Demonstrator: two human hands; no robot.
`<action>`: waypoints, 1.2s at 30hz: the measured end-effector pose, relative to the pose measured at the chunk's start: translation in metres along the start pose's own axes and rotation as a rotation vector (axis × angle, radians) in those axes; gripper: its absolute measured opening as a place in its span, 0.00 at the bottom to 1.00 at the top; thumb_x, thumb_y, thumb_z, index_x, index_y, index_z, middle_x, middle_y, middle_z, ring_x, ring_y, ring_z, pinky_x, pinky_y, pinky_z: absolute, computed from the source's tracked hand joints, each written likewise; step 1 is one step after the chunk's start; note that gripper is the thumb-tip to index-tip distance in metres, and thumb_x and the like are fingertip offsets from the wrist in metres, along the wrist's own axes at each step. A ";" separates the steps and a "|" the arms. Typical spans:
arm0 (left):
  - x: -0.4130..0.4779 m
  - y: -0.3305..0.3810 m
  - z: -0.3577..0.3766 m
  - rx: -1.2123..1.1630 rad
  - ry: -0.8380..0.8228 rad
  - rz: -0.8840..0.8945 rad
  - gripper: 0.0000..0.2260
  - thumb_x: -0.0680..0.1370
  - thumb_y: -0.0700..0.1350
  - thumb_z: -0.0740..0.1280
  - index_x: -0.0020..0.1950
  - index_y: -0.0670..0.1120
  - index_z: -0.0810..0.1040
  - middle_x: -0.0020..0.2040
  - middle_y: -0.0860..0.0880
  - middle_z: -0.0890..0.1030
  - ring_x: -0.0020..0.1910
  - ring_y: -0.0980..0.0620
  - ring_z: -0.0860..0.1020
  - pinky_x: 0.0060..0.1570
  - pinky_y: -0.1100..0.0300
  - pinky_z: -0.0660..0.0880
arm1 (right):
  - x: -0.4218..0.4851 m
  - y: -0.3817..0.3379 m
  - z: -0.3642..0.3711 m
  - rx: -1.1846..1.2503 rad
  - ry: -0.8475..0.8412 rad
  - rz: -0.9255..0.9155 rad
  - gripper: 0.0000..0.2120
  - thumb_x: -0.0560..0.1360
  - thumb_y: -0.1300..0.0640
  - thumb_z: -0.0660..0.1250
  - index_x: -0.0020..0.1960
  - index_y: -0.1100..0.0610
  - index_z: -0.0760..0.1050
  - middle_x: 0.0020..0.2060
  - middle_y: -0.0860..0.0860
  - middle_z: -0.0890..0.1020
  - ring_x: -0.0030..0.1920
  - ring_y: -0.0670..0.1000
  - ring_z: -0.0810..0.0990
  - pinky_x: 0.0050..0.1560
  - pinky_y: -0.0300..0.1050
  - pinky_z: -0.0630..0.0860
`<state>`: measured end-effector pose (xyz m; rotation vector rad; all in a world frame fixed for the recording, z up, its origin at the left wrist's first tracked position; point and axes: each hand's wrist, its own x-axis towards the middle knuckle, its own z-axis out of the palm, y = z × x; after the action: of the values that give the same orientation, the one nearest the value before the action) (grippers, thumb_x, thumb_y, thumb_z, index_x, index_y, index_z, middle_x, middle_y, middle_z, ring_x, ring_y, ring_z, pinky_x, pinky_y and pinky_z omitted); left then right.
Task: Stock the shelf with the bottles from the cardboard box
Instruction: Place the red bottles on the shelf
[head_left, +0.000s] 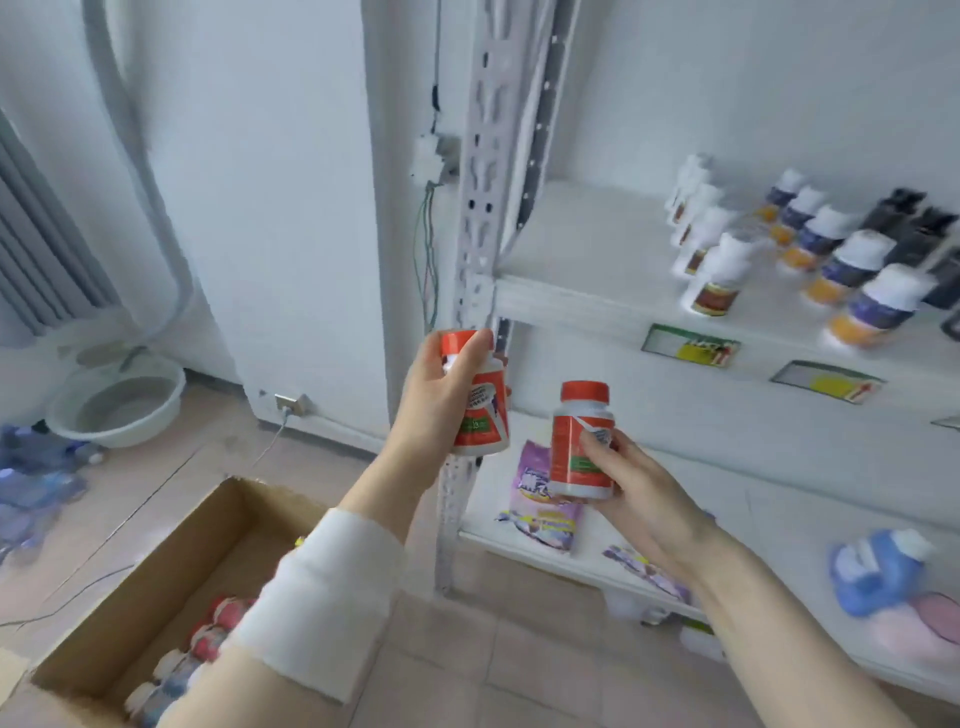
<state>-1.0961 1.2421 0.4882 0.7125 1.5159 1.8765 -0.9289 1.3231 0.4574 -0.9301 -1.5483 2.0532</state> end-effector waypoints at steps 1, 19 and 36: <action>-0.005 0.003 0.031 -0.012 -0.042 0.021 0.05 0.77 0.50 0.64 0.47 0.50 0.72 0.40 0.50 0.82 0.31 0.55 0.81 0.30 0.61 0.78 | -0.017 -0.009 -0.025 0.022 0.019 -0.025 0.19 0.70 0.51 0.63 0.59 0.56 0.71 0.52 0.53 0.82 0.47 0.49 0.84 0.47 0.45 0.80; -0.038 0.047 0.465 0.016 -0.605 0.158 0.11 0.75 0.53 0.66 0.53 0.49 0.74 0.45 0.49 0.83 0.39 0.53 0.83 0.42 0.57 0.81 | -0.187 -0.154 -0.369 0.028 0.440 -0.376 0.20 0.71 0.55 0.63 0.63 0.55 0.70 0.57 0.51 0.80 0.55 0.46 0.80 0.56 0.41 0.74; 0.148 0.039 0.657 0.451 -0.758 0.245 0.11 0.76 0.55 0.63 0.56 0.53 0.69 0.45 0.56 0.77 0.42 0.59 0.76 0.36 0.66 0.71 | -0.051 -0.280 -0.553 -0.462 0.514 -0.276 0.31 0.62 0.49 0.75 0.61 0.50 0.67 0.53 0.47 0.79 0.55 0.47 0.79 0.58 0.48 0.74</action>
<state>-0.7164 1.7724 0.6605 1.6538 1.3622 1.1682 -0.5184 1.7506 0.6463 -1.2057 -1.7516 1.1618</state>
